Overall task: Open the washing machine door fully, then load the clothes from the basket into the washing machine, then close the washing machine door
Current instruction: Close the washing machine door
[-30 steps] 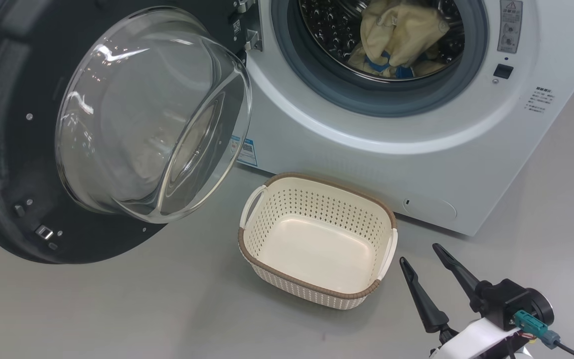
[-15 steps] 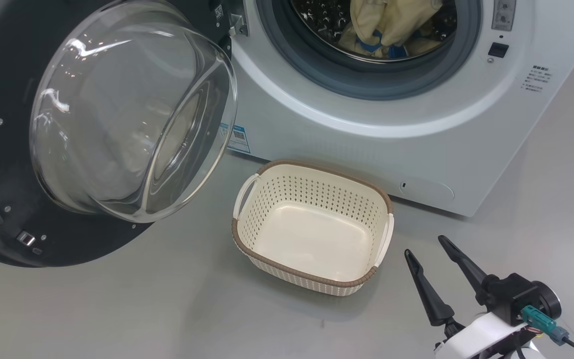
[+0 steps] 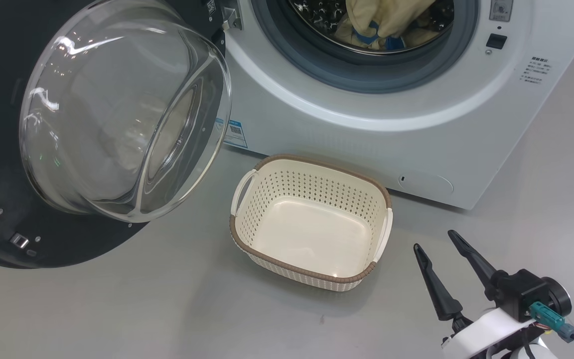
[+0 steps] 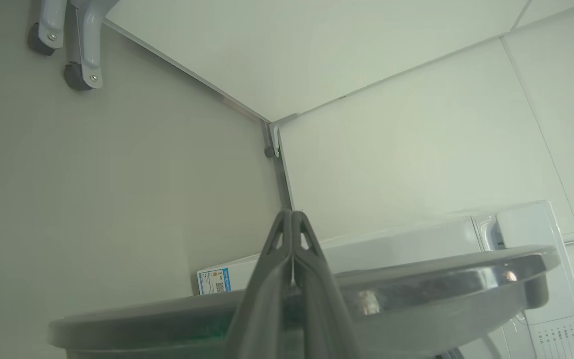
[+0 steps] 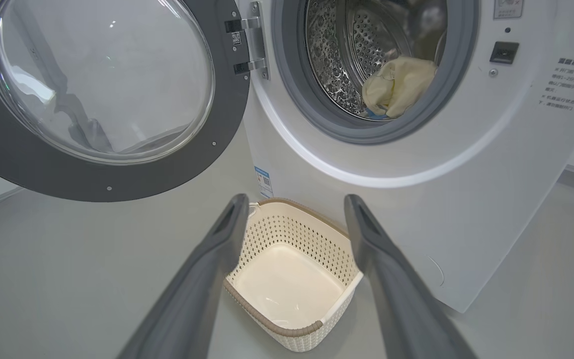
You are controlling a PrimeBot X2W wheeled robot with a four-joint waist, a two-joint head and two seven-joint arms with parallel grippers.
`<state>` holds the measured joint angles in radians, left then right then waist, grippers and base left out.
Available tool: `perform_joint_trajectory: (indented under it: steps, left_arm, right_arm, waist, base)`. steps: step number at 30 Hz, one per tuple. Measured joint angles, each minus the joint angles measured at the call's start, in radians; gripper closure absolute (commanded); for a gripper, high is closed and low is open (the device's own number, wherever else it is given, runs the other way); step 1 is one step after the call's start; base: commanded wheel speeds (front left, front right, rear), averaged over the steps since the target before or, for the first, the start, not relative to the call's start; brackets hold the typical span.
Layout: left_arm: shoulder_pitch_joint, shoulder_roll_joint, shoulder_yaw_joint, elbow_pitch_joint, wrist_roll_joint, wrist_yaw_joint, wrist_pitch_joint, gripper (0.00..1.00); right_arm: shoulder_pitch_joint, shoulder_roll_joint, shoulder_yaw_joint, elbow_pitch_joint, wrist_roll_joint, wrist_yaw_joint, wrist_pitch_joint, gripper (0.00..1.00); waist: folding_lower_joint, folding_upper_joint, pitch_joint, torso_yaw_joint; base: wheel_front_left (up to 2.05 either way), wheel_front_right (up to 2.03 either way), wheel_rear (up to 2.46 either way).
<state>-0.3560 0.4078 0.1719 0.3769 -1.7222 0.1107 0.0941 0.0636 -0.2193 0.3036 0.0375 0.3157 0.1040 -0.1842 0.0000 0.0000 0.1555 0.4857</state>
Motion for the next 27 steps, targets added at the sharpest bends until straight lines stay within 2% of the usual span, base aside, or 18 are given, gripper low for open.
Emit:
perform_joint_trajectory:
  steps: [8, 20, 27]
  left_arm:
    - [-0.018, 0.018, -0.03, 0.041, -0.013, -0.003, 0.092, 1.0]
    - [-0.015, 0.027, -0.041, 0.092, -0.071, -0.067, 0.22, 1.0]
    - [0.025, 0.024, -0.044, 0.098, -0.128, -0.127, 0.321, 1.0]
  right_arm:
    - [-0.003, -0.002, -0.003, -0.007, 0.0, -0.003, 0.004, 0.0]
    - [-0.013, -0.001, 0.001, -0.003, 0.0, -0.002, 0.004, 0.0]
    - [-0.013, 0.006, 0.006, 0.004, 0.001, -0.003, 0.002, 0.0]
  waist:
    - [0.0, 0.0, 0.005, 0.003]
    - [0.0, 0.0, -0.019, 0.001]
    - [0.0, 0.0, -0.042, -0.016]
  base:
    - [0.0, 0.0, 0.0]
    - [0.0, 0.0, 0.0]
    - [0.0, 0.0, 0.0]
